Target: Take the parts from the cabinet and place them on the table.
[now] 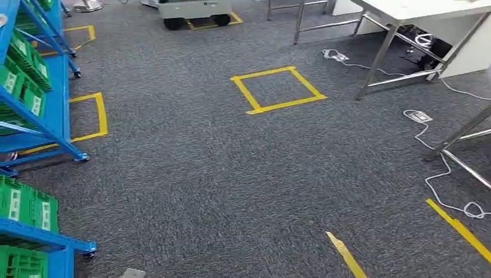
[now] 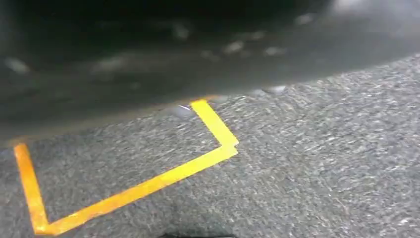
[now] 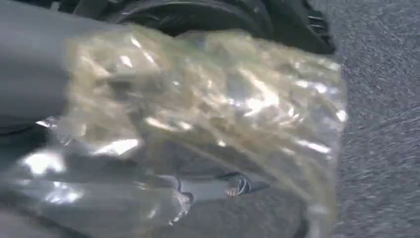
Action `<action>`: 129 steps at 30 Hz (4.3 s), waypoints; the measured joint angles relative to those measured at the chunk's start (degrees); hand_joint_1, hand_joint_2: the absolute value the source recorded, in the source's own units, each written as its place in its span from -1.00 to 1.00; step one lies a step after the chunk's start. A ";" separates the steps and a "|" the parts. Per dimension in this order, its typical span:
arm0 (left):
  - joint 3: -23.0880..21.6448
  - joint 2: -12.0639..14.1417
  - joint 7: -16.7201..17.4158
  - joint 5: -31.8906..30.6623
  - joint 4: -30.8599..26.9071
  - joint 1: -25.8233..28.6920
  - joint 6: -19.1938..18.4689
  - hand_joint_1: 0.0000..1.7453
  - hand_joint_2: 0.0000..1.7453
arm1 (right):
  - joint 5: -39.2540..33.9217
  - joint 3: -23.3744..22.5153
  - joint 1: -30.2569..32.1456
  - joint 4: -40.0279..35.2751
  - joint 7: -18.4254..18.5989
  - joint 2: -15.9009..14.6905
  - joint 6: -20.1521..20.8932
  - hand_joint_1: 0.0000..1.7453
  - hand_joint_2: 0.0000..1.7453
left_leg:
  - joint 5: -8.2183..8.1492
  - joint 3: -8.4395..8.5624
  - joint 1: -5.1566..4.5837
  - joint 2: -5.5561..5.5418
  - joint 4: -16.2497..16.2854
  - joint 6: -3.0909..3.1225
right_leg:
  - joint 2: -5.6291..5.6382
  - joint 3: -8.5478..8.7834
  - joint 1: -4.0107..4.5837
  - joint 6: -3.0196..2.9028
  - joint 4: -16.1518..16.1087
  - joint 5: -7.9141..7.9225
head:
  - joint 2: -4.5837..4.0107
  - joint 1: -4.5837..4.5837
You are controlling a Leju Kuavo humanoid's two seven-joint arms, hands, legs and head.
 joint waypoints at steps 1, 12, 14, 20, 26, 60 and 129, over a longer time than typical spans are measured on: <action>0.00 0.02 0.00 0.00 0.00 0.07 0.00 -1.00 -1.00 | 0.00 -0.02 -0.01 0.00 0.07 0.00 -0.07 -1.00 -1.00 | 0.26 -0.47 0.24 -0.72 0.00 -0.45 | -0.44 0.11 0.19 -0.16 0.07 0.02 | 0.00 0.02; 0.00 0.11 0.17 -0.46 0.00 0.42 -0.02 -1.00 -1.00 | 0.00 -0.04 0.01 -0.02 -0.02 0.00 -0.35 -1.00 -1.00 | -1.75 -3.57 1.18 6.63 7.37 -2.71 | -9.62 -0.17 0.06 -1.23 -0.73 0.61 | 0.00 -0.72; -0.02 0.11 0.17 -0.48 0.00 0.07 0.00 -1.00 -1.00 | 0.00 -0.04 -0.03 -0.02 -0.02 0.00 -0.35 -1.00 -1.00 | -0.64 0.25 0.44 11.37 -0.05 -2.19 | -10.72 0.06 0.59 -0.65 -0.53 0.27 | 0.00 -0.81; 0.00 0.06 0.24 -0.52 0.02 0.39 0.00 -1.00 -1.00 | 0.00 -0.02 -0.59 0.00 -0.06 0.02 -0.35 -1.00 -1.00 | 0.62 -0.21 0.64 7.46 -0.65 0.23 | -7.74 -1.11 -0.04 0.99 2.62 -2.67 | 0.00 -0.13; 0.00 0.09 0.39 -0.79 0.00 0.30 0.02 -1.00 -1.00 | 0.00 -0.04 -0.12 0.00 -0.04 0.00 -0.59 -1.00 -1.00 | 0.78 -0.37 0.29 2.57 -0.52 0.52 | -4.96 -7.13 -0.14 0.85 14.36 -5.10 | 0.00 0.13; -0.13 0.33 1.03 -1.22 0.02 -0.21 0.63 -1.00 -1.00 | -0.17 -0.04 -0.53 1.27 -0.35 -0.24 -2.25 -1.00 -1.00 | 0.20 -1.14 0.15 -0.07 1.04 -0.22 | 1.19 -2.15 -1.00 1.36 1.38 0.17 | 0.00 0.29; 0.31 0.13 -0.81 0.68 0.04 0.01 0.76 -1.00 -1.00 | -2.82 -0.57 -1.11 3.41 -6.10 -1.81 -2.95 -1.00 -1.00 | -5.30 -7.87 0.83 5.34 12.66 -2.84 | -5.54 -1.40 -0.80 -0.96 1.65 -0.34 | 0.00 -0.61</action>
